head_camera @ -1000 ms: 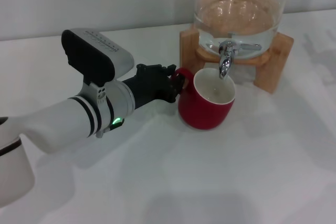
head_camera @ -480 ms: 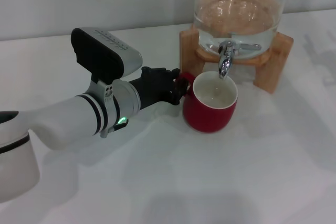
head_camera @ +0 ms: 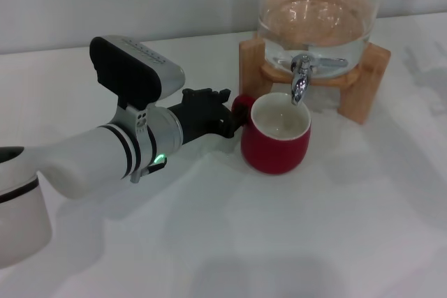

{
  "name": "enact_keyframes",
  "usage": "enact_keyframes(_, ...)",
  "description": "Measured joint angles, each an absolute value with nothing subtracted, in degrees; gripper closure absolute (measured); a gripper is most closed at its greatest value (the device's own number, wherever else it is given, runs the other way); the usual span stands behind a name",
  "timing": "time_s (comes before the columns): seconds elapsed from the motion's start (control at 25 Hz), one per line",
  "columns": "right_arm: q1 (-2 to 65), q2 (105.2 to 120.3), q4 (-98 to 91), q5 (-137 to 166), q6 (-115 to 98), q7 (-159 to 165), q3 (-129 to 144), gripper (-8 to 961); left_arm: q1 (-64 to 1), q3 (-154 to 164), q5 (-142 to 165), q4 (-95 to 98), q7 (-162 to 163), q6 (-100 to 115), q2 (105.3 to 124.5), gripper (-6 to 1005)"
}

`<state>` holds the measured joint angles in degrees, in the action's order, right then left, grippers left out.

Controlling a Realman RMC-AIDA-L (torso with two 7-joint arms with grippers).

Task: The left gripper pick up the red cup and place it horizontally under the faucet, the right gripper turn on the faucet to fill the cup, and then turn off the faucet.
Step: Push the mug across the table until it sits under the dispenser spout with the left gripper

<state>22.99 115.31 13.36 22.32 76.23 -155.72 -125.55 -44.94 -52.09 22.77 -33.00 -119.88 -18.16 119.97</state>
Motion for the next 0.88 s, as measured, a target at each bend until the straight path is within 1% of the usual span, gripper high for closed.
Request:
enact_keyframes(0.12,22.7,115.31,13.4,22.3,76.4,-155.7,-125.4,332,-44.9,-52.0,22.8,-33.0,-119.6,-18.2,119.97,656)
enact_keyframes(0.36,22.5,115.31,13.4,22.3,76.5,-155.7,-125.1,332,-44.8,-51.9,23.1,-33.1,-118.6,-18.2,119.97,565)
enact_keyframes(0.88,22.4,115.31,13.4,22.3,76.5,-155.6,-125.0,332,-43.7,-51.8,23.3,-33.7,-118.5,-18.6,119.97,564)
